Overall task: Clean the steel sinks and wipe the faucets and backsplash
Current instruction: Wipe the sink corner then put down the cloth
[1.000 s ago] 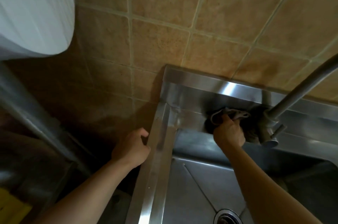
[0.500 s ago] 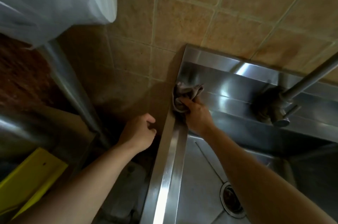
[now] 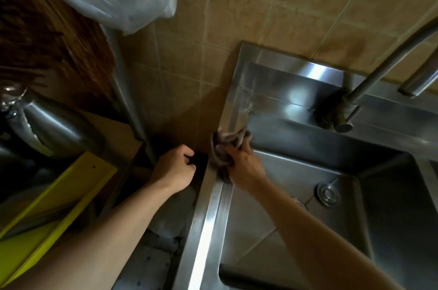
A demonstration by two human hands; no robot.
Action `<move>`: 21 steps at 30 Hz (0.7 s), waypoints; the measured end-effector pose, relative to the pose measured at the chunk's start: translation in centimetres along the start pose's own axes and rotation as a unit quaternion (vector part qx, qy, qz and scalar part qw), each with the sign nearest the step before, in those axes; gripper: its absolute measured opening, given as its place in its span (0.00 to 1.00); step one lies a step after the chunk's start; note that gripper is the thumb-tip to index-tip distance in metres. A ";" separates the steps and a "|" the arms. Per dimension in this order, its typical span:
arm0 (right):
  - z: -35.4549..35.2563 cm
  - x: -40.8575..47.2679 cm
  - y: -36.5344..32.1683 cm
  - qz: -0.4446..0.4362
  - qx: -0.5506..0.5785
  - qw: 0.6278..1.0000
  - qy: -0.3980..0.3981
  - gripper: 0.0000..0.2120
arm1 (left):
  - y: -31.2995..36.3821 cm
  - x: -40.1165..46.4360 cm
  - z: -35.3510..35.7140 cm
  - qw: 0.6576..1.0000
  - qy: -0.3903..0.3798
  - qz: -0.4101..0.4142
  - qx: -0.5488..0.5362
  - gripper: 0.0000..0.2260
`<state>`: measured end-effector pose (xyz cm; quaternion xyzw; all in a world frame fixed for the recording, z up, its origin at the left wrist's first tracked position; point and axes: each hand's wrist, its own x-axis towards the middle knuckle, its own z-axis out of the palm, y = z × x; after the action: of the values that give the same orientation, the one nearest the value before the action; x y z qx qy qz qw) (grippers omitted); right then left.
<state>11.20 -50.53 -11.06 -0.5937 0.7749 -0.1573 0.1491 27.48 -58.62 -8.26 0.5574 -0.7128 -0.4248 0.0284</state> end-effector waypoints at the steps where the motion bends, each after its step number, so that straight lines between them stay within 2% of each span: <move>1: -0.2 0.9 0.2 0.064 0.029 0.997 -0.029 0.20 | -0.3 -0.6 0.2 1.000 -0.001 -0.003 0.004 0.14; 3: -0.7 2.0 0.0 0.106 0.004 0.994 -0.027 0.22 | -0.9 -2.0 0.5 1.000 -0.005 -0.010 0.007 0.14; 5: -0.4 1.6 -0.1 0.108 -0.004 0.993 -0.042 0.24 | -1.7 -3.3 0.9 1.000 -0.006 -0.022 0.007 0.14; 9: 1.0 -3.8 -1.8 0.052 -0.018 0.996 -0.068 0.24 | -2.9 -6.5 1.5 0.998 0.006 -0.049 0.024 0.16; 16: 2.4 -14.5 -6.0 -0.024 0.020 0.991 -0.132 0.23 | -4.2 -12.8 2.3 0.992 0.064 -0.104 0.032 0.17; 21: 2.5 -20.5 -7.8 -0.072 0.023 0.984 -0.159 0.17 | -4.6 -17.4 3.8 0.984 0.112 -0.132 0.047 0.17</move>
<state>24.23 -32.77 -9.09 -0.6622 0.6925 -0.0890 0.2722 35.62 -42.29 -6.09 0.6917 -0.6441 -0.3255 0.0255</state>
